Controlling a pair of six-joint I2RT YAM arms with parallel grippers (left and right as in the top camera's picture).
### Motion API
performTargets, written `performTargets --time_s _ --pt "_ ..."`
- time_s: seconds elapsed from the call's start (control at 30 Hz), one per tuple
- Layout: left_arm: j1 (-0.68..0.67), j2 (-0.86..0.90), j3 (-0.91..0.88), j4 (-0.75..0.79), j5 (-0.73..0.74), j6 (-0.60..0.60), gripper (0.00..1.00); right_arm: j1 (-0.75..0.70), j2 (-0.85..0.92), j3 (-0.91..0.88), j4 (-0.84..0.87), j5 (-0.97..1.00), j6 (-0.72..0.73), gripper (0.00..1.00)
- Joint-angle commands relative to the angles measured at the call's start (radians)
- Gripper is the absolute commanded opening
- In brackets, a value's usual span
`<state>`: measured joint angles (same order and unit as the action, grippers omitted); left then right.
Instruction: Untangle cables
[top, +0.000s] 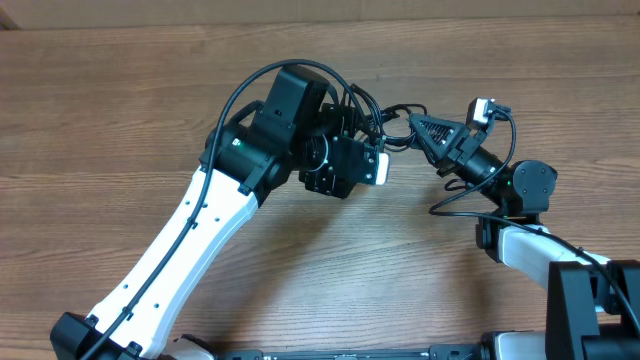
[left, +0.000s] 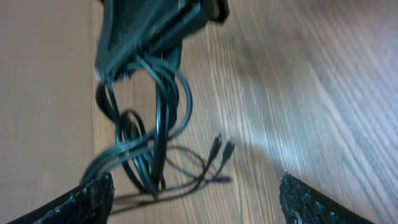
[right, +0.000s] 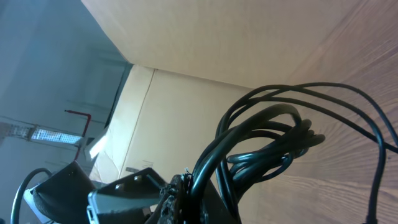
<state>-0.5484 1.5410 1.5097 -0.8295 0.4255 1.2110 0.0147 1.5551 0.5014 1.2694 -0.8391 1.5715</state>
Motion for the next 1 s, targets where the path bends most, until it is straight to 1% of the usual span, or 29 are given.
performTargets --time_s 0.0,0.2,0.5,0.6,0.67,0.7,0.73,0.77,0.83,0.9,0.97 --pt "-0.002 0.010 0.002 0.018 0.110 0.024 0.85 -0.003 0.000 0.010 0.042 -0.013 0.035 0.04" --pt "-0.002 0.010 0.002 0.050 0.150 0.024 0.80 -0.003 0.000 0.010 0.121 -0.027 0.137 0.06" --pt "-0.002 0.010 0.002 0.048 0.156 0.024 0.80 -0.003 0.000 0.010 0.264 -0.046 0.222 0.08" --pt "-0.002 0.010 0.002 0.049 0.157 0.024 0.79 -0.003 0.000 0.010 0.279 -0.047 0.236 0.08" --pt "-0.003 0.010 0.002 0.048 0.166 0.024 0.74 -0.003 0.000 0.010 0.277 -0.047 0.236 0.08" --pt "-0.003 0.010 0.002 0.048 0.172 0.024 0.69 -0.003 0.000 0.010 0.278 -0.047 0.236 0.08" --pt "-0.003 0.010 0.002 0.048 0.177 0.024 0.63 -0.003 0.000 0.010 0.278 -0.047 0.236 0.08" --pt "-0.003 0.010 0.002 0.048 0.178 0.024 0.59 -0.003 0.000 0.010 0.278 -0.047 0.236 0.08" --pt "-0.003 0.013 0.002 0.048 0.178 0.024 0.57 -0.003 0.000 0.010 0.279 -0.050 0.237 0.08" --pt "-0.003 0.019 0.002 0.048 0.178 0.023 0.61 -0.003 0.000 0.010 0.287 -0.053 0.240 0.08" --pt "-0.003 0.029 0.002 0.045 0.178 0.024 0.62 -0.003 0.000 0.010 0.304 -0.053 0.260 0.08"
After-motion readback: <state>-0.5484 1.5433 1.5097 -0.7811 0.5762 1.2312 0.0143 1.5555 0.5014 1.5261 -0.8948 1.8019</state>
